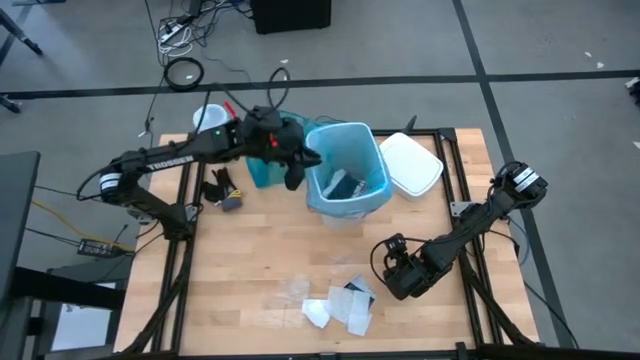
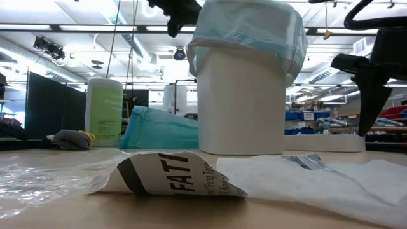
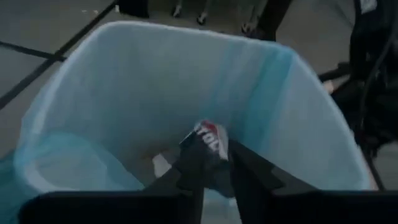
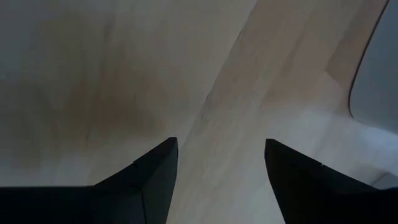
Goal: Place trash/remove bag and relplace
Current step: Put the black paper into the white trash bin
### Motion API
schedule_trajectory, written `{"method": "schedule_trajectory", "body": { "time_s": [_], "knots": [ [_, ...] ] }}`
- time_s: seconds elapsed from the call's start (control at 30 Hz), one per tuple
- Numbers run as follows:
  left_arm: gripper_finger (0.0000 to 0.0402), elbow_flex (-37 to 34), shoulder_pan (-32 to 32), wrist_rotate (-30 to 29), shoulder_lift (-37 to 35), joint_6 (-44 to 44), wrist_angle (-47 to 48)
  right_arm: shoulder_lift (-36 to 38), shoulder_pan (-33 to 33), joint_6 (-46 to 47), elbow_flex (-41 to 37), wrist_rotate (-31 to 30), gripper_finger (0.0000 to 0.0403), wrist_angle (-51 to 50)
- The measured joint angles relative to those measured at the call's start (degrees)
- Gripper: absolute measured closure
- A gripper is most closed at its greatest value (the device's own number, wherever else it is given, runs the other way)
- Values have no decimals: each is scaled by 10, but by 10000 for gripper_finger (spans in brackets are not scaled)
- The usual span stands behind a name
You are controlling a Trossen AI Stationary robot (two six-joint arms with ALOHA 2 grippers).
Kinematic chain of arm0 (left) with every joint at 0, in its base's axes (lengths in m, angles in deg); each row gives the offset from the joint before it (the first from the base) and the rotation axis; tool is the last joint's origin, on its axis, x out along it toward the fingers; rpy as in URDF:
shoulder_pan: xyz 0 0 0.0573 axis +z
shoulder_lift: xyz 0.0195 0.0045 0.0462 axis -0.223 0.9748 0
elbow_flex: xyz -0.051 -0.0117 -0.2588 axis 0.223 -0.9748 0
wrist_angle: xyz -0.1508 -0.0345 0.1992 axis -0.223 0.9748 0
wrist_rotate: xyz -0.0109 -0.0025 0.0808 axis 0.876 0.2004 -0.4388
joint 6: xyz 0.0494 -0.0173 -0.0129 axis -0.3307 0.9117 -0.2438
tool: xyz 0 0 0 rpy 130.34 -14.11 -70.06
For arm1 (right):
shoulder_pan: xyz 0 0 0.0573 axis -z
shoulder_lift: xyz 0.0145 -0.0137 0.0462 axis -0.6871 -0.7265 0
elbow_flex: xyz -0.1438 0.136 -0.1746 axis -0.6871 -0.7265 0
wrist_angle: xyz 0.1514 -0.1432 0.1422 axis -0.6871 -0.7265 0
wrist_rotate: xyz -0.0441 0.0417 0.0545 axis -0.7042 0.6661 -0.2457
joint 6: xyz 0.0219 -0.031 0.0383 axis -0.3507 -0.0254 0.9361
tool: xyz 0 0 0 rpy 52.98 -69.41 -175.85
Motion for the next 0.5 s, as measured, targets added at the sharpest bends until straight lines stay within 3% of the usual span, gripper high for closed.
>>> {"method": "schedule_trajectory", "body": {
  "time_s": [0.1, 0.33, 0.5],
  "knots": [
    [295, 43, 0, 2, -3, 5, 16, 0, 0, -4, 0, -1, 176, -1],
    [282, 200, -2, 86, -40, 16, 101, 0, 8, -77, 0, -28, 168, 67],
    [282, 232, -3, 97, -86, 31, 166, 0, 41, -145, 0, -16, 161, 117]
  ]
}}
